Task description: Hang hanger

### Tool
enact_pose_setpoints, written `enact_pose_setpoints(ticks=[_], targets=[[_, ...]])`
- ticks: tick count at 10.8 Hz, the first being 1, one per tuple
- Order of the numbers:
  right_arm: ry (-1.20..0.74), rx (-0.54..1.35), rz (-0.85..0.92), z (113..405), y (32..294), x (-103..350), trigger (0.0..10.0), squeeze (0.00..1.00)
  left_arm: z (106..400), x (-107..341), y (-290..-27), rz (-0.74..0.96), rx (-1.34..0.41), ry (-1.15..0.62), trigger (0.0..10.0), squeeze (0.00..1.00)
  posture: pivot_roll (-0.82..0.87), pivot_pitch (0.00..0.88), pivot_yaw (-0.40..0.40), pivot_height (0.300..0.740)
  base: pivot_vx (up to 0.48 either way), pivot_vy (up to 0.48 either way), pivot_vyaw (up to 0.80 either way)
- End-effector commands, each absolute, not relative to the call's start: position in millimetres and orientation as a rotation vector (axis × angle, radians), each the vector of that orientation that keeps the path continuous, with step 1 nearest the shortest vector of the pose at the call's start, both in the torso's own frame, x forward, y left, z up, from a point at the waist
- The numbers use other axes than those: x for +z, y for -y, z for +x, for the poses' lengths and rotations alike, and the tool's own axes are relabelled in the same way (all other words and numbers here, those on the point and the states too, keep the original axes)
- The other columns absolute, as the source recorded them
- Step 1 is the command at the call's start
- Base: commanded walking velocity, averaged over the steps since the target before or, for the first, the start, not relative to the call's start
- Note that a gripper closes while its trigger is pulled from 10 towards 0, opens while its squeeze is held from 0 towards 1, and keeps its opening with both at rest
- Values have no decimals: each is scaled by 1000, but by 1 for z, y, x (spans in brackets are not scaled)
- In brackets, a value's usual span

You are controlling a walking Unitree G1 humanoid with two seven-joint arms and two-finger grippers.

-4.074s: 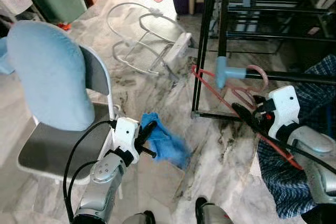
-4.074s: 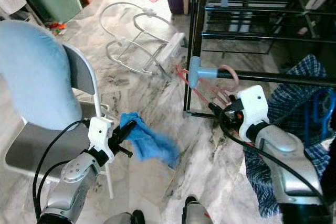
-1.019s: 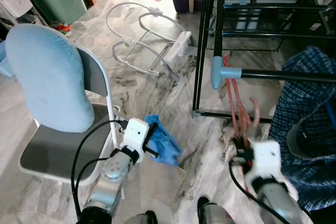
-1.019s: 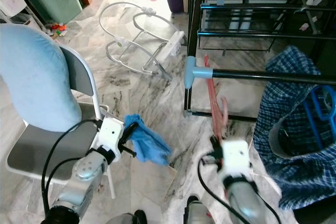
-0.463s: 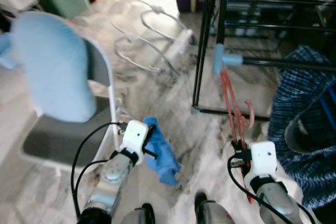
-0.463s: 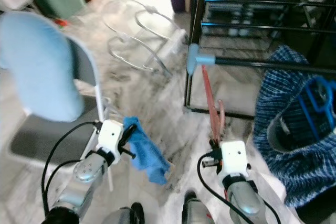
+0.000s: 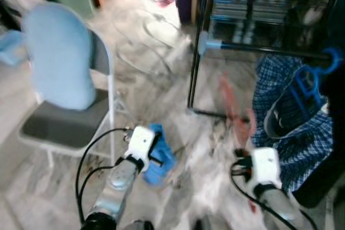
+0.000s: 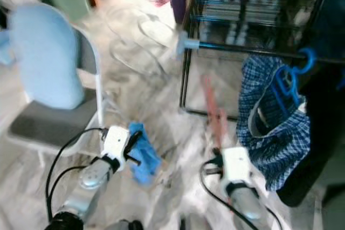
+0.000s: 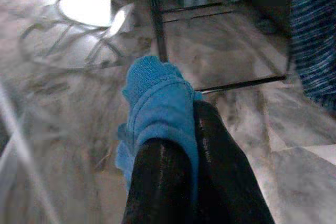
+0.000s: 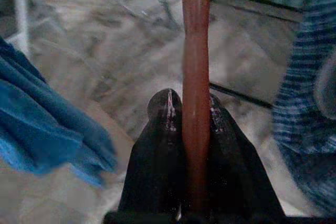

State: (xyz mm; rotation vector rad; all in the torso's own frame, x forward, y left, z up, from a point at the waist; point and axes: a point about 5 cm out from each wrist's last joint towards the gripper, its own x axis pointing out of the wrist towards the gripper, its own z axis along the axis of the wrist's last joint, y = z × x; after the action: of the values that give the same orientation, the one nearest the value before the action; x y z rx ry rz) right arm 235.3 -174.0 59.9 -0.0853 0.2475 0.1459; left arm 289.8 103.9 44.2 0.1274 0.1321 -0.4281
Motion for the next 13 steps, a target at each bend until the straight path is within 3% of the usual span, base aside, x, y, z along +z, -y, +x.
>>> enact_pose_setpoints(ticks=[1,5,7,8,10,13], targets=[[-269,143,-92,235,177,54,10000,0,289,41,-102,133,-427,-134,10000,0,-198,106,43,740,0,0,0],[-243,135,-111,253,182,61,10000,0,294,46,-109,131,-453,-115,10000,0,-162,125,37,740,0,0,0],[-254,217,-113,267,163,56,10000,0,304,55,-101,190,-452,-56,10000,0,-106,96,-11,740,0,0,0],[-250,255,-89,268,148,56,10000,0,304,57,-105,139,-418,-63,10000,0,-123,127,-4,740,0,0,0],[-289,252,-87,258,142,41,10000,0,293,46,-104,130,-430,-93,10000,0,-103,182,26,740,-139,0,0],[-302,101,-33,245,161,35,10000,0,295,38,-107,115,-422,-160,10000,0,-180,189,56,740,-294,0,0]])
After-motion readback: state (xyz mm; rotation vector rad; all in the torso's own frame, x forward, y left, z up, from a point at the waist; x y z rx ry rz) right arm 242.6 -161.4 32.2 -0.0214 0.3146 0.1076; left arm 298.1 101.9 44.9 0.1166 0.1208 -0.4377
